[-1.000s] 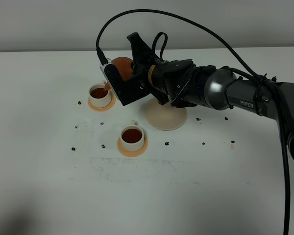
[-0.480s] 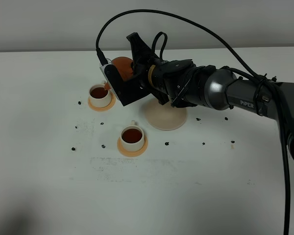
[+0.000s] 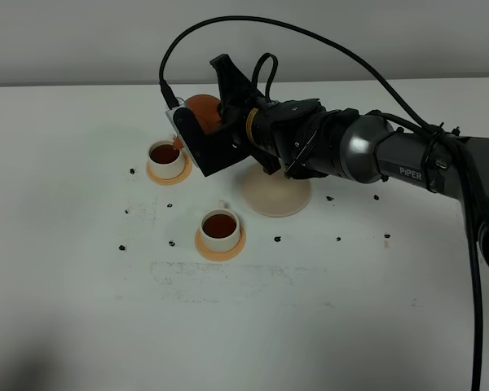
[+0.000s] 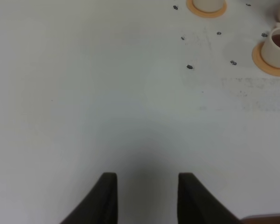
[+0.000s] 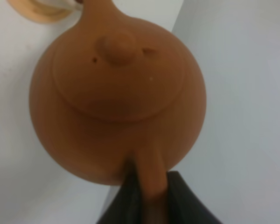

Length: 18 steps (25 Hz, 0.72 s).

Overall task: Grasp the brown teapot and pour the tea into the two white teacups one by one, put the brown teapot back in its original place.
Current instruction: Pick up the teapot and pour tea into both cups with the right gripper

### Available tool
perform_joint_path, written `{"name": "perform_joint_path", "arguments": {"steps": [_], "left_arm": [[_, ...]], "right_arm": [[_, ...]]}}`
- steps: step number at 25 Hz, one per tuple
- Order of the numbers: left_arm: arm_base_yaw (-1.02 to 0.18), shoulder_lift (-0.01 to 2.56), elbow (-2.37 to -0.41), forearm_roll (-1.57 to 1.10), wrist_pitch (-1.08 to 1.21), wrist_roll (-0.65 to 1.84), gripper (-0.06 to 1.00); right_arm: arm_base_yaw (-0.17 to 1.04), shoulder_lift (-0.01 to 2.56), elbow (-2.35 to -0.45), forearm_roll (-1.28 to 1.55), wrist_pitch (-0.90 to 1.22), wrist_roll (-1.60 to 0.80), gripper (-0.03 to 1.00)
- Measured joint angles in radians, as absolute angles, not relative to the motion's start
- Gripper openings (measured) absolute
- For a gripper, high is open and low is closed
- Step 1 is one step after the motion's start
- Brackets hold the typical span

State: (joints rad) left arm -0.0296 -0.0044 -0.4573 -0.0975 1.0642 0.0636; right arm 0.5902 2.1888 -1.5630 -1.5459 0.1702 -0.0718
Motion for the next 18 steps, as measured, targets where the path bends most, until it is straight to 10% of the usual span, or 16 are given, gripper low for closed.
{"name": "perform_joint_path", "arguments": {"steps": [18], "left_arm": [[-0.030,-0.004,-0.457,-0.098,1.064,0.064,0.30]], "right_arm": [[0.604,2.080,-1.563,-1.008,0.210,-0.087,0.08]]}}
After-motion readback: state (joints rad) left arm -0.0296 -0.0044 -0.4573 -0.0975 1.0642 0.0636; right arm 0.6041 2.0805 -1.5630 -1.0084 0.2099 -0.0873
